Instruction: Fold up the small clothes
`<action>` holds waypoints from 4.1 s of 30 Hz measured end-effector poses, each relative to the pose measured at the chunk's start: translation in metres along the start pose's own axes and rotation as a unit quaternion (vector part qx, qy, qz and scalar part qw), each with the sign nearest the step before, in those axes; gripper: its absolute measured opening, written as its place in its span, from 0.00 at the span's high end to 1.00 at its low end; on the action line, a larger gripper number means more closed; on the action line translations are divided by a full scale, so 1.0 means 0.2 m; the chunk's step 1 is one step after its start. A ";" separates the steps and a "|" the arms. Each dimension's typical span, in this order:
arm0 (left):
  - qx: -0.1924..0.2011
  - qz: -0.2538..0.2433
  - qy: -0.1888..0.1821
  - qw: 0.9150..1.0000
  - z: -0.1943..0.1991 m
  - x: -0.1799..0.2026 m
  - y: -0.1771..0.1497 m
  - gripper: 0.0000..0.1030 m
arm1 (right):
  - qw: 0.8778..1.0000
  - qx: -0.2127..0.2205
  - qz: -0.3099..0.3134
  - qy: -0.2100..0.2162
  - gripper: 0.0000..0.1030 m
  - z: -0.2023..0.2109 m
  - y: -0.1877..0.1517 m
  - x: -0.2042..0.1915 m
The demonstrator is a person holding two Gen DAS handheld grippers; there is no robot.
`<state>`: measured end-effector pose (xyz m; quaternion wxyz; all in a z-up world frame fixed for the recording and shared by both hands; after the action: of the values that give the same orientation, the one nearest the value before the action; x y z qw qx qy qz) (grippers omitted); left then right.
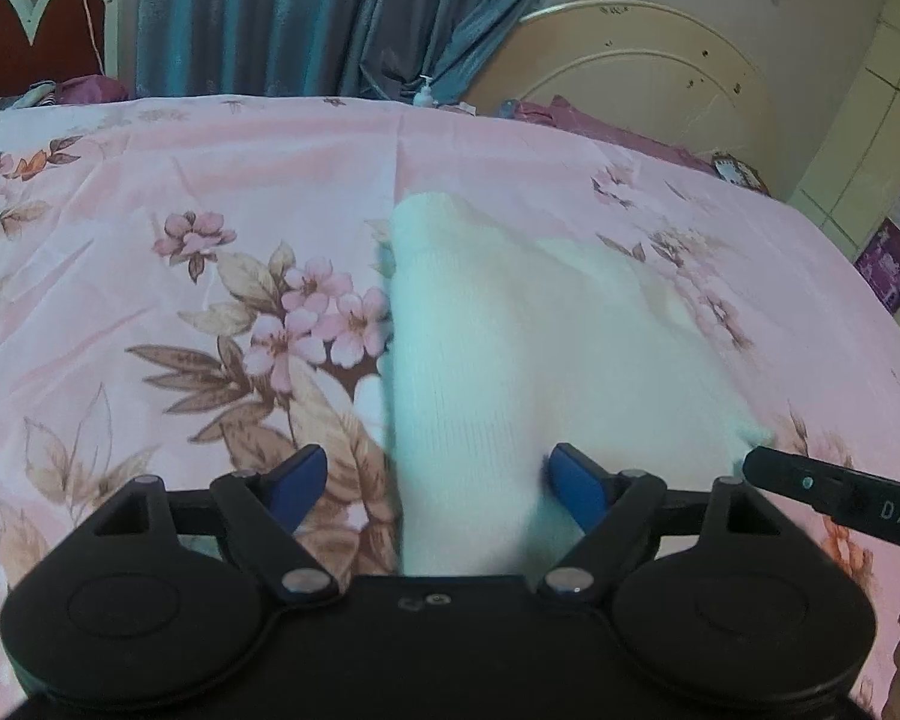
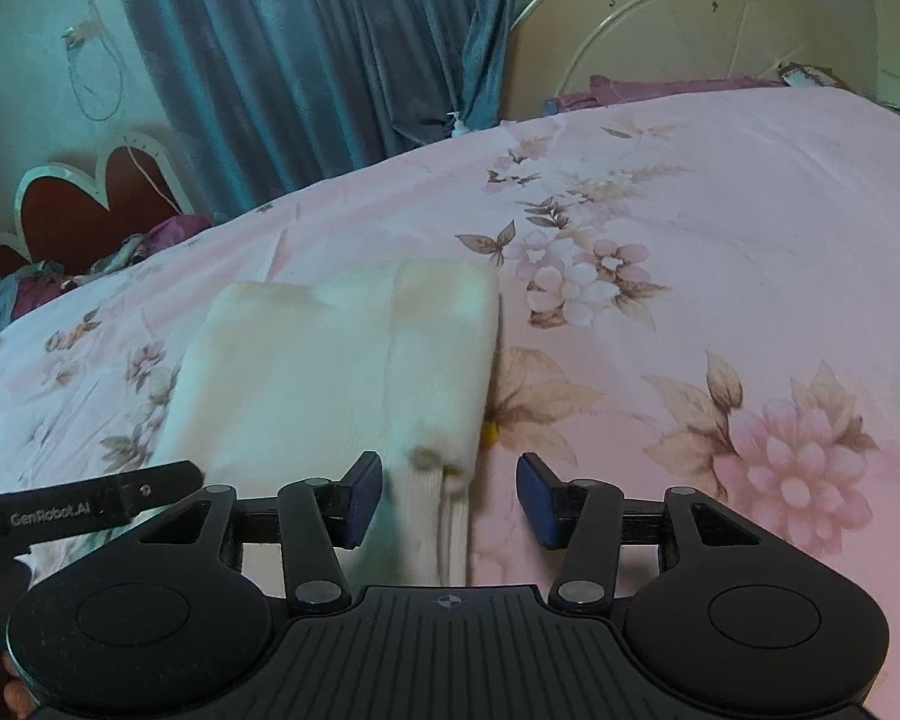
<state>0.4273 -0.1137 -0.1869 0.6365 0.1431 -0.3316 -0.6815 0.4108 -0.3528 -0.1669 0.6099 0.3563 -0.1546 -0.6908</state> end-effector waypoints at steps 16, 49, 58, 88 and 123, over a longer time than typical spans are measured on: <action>-0.038 -0.033 -0.040 0.998 0.11 -0.01 -0.26 0.26 | 0.999 -0.052 0.002 -0.009 0.75 0.15 -0.35 -0.03; -0.044 0.100 -0.121 0.987 -0.17 -0.08 0.07 0.21 | 0.977 -0.054 -0.162 0.128 0.34 -0.31 0.09 0.07; -0.025 0.097 -0.125 0.987 -0.16 -0.04 0.09 0.61 | 0.974 -0.058 -0.149 0.163 0.67 -0.33 0.10 0.04; 0.047 0.064 -0.070 0.994 0.60 -1.28 0.29 0.66 | 0.967 -0.025 -0.111 0.227 0.69 -0.38 0.00 -1.58; 0.067 0.113 -0.012 0.991 0.48 -1.79 0.31 0.52 | 0.988 -0.034 -0.062 0.139 0.69 -0.77 -0.03 -1.90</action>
<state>0.4699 0.2589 -0.1583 0.6947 0.1385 -0.3978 -0.5830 0.5126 0.0447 -0.1631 0.5933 0.4370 -0.0224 -0.6757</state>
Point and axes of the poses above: each gripper's, at about its wrist camera, not at the fingertips, and z roughly against the way its jaws point, x to its right, y to its top, the point moved 7 cm from there along -z, roughly the way its jaws point, and after that the axes turned 1 degree about -y, right-handed, at the moved point
